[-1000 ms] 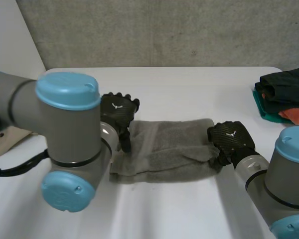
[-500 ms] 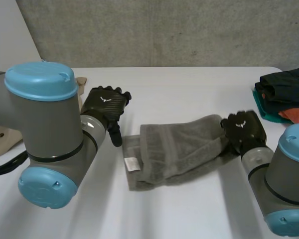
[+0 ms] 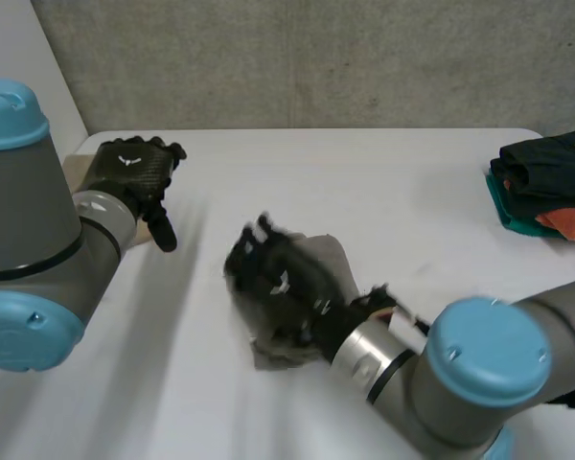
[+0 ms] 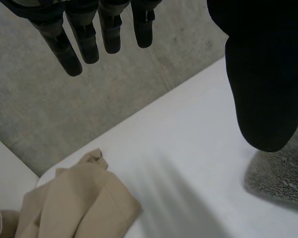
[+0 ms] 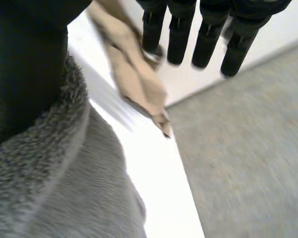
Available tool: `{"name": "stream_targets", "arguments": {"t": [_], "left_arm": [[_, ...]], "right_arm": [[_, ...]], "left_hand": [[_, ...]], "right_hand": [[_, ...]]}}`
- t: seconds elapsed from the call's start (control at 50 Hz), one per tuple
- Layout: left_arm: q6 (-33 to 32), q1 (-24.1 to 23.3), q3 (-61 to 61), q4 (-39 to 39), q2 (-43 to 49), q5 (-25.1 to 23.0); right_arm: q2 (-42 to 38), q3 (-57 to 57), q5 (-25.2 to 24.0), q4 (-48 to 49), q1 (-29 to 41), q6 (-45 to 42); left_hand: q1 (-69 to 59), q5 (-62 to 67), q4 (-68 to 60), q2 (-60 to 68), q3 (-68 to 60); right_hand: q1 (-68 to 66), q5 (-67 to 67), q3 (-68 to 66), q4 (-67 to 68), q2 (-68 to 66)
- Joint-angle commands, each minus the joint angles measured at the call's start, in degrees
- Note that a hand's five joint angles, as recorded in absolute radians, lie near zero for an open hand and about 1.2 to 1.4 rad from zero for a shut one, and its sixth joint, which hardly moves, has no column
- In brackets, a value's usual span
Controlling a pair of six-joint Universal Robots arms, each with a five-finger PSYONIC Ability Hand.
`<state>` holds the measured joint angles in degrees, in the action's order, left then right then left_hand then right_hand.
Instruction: Fold the laundry.
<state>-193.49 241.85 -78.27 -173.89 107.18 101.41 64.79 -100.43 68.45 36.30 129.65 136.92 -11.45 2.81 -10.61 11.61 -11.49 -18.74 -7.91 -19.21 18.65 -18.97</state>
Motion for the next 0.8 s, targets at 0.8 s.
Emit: {"name": "stream_targets", "arguments": {"t": [0.8], "left_arm": [[9.81,-17.73,15.69,17.27,25.89,9.34]], "right_arm": [[-15.66,29.41,5.91,-47.11,-12.59,27.97]], "left_hand": [[1.45,-2.81,0.61,-1.61,1.49]], "right_hand": [[8.74,7.91,9.21,-8.65,8.97]]}}
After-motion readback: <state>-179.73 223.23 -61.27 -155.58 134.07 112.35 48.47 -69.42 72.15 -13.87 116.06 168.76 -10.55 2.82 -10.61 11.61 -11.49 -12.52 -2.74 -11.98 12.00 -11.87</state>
